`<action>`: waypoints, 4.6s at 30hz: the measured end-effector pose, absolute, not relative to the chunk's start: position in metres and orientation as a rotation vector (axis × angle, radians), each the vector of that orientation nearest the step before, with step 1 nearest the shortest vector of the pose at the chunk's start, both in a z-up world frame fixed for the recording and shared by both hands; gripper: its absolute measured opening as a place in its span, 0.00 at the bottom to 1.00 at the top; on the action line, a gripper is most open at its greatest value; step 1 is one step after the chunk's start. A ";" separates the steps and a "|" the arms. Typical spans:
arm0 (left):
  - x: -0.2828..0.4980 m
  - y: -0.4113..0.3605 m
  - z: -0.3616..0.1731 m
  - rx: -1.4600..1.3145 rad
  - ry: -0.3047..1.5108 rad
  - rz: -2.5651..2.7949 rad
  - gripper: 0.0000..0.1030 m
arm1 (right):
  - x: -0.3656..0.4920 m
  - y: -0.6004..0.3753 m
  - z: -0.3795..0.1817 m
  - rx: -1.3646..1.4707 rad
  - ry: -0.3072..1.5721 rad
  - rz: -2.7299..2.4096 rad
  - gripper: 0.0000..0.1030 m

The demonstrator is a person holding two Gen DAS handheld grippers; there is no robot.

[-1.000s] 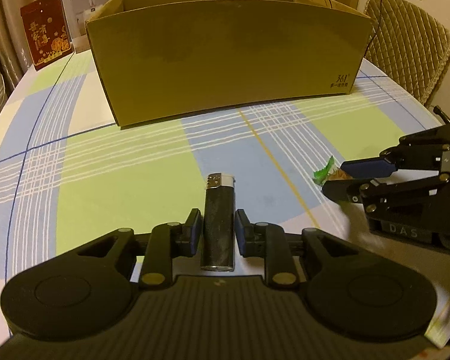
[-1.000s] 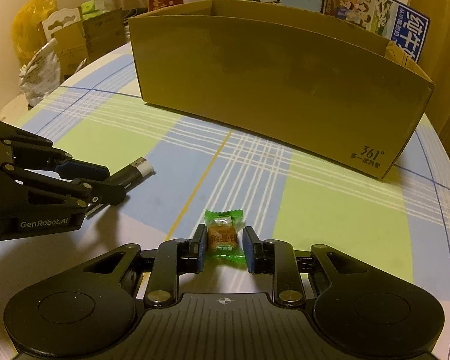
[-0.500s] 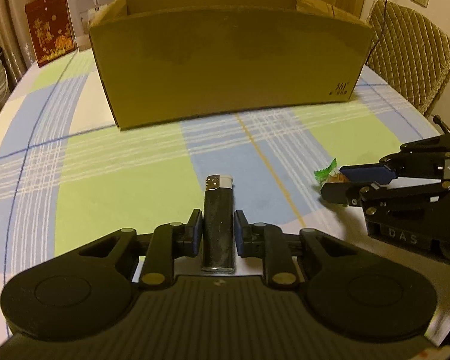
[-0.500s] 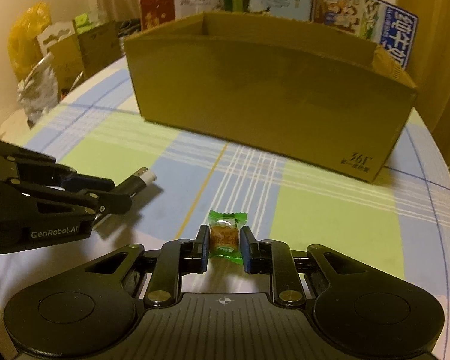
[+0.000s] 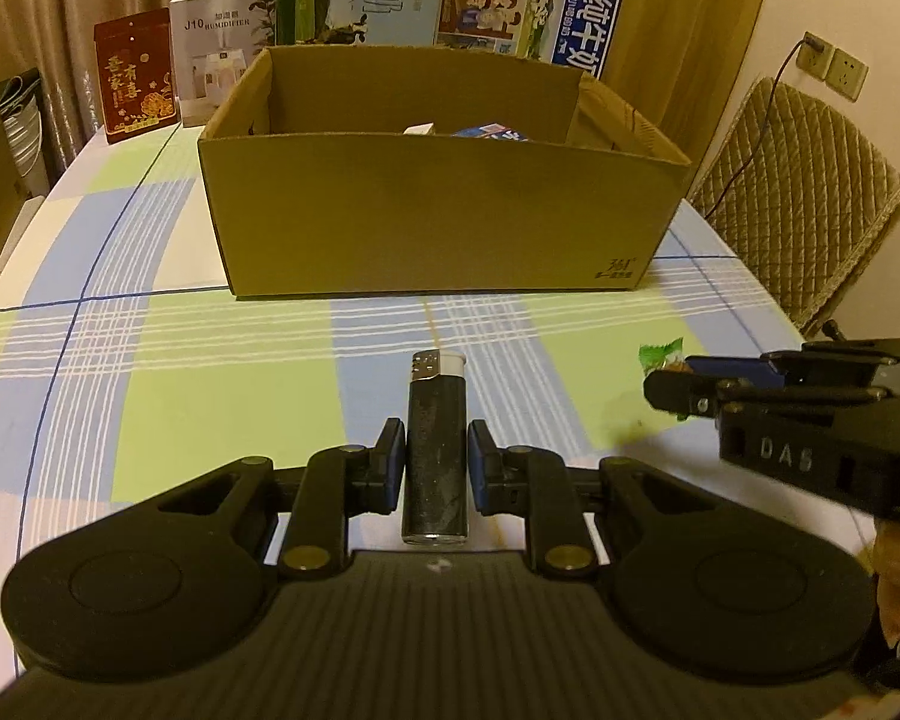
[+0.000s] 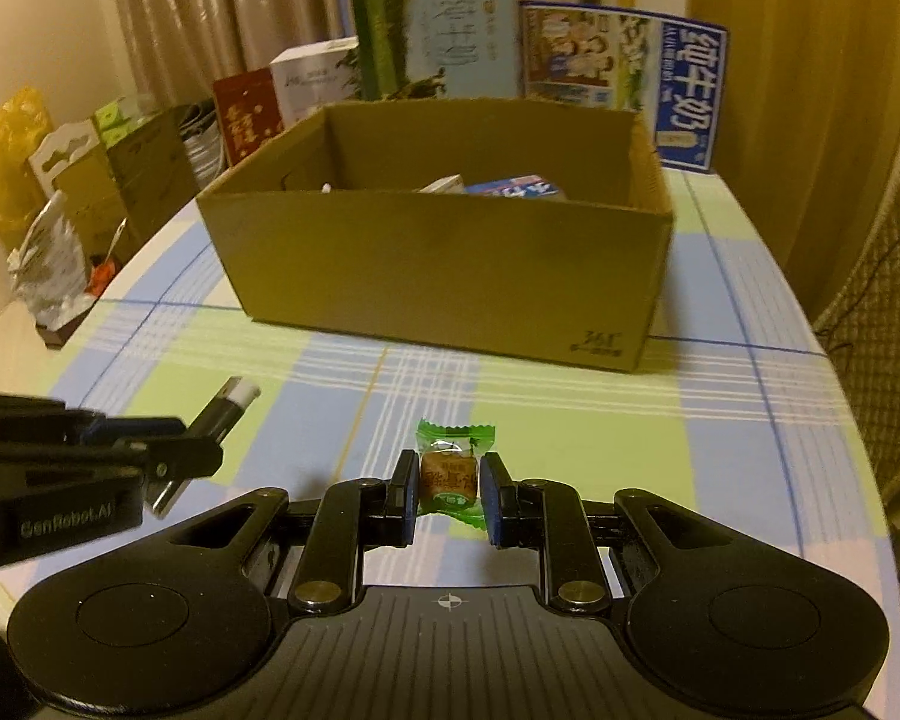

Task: Organize objects
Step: 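Lift lighter and green candy and carry them toward the cardboard box, then lower lighter with left tool while right tool lowers candy into box, open both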

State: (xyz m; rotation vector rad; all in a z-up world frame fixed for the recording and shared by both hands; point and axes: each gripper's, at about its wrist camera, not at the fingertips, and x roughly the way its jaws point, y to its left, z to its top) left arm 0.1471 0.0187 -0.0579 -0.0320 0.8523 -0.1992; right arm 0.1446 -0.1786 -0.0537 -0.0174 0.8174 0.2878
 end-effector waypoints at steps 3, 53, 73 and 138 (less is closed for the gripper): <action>0.140 0.014 -0.050 -0.034 0.847 -0.200 0.17 | 0.141 -0.182 -0.044 -0.009 0.810 0.283 0.18; 0.185 0.012 0.046 0.035 0.738 -0.245 0.17 | 0.221 -0.196 0.058 0.027 0.748 0.347 0.18; 0.287 0.005 0.064 0.099 0.804 -0.265 0.17 | 0.303 -0.183 0.062 0.019 0.837 0.383 0.18; 0.317 0.038 0.028 -0.022 0.828 -0.162 0.79 | 0.320 -0.214 0.041 0.207 0.862 0.347 0.67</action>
